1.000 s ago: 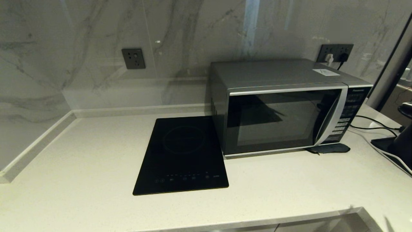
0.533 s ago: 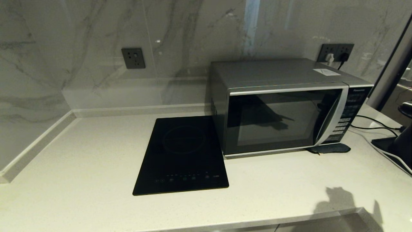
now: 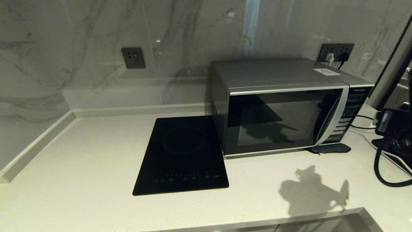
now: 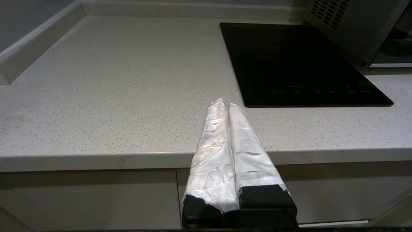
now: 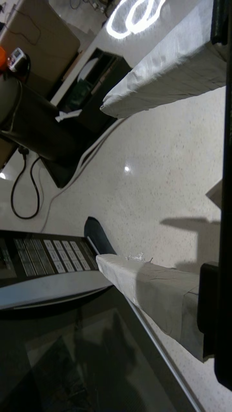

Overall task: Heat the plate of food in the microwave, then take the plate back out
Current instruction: Open the microwave oven

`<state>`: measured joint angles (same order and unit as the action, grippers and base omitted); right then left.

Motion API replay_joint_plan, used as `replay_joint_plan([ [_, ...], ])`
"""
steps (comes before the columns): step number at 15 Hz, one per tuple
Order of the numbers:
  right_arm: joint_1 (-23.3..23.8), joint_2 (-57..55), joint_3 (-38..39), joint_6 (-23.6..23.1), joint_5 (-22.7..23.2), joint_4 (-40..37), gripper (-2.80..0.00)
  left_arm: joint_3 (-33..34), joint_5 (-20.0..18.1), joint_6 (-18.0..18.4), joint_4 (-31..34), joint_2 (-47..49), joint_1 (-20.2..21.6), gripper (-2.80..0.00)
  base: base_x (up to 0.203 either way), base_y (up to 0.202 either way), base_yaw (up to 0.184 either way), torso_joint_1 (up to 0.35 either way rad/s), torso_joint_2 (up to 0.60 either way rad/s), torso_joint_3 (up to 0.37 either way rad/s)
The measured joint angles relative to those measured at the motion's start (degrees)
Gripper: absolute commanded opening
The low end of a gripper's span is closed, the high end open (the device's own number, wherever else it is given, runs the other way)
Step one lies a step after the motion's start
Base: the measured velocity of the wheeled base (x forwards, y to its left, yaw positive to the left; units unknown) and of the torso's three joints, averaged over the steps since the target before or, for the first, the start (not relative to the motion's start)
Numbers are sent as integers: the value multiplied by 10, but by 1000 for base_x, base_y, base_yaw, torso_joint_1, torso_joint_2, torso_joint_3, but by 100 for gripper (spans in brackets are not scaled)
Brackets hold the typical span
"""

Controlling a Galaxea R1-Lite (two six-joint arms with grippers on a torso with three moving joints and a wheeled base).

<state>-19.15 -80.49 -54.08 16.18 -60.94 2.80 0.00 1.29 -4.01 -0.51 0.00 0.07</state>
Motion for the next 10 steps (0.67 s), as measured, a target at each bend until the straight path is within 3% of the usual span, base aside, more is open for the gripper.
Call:
replay_joint_plan([
  [5, -2, -80, -6, 62, 6, 7, 0, 0, 0, 0, 0, 0, 0, -280, 0, 0, 0, 0, 0, 0],
  [10, -1, -158, -61, 84, 17, 6, 0, 0, 0, 0, 0, 0, 0, -280, 0, 0, 0, 0, 0, 0],
])
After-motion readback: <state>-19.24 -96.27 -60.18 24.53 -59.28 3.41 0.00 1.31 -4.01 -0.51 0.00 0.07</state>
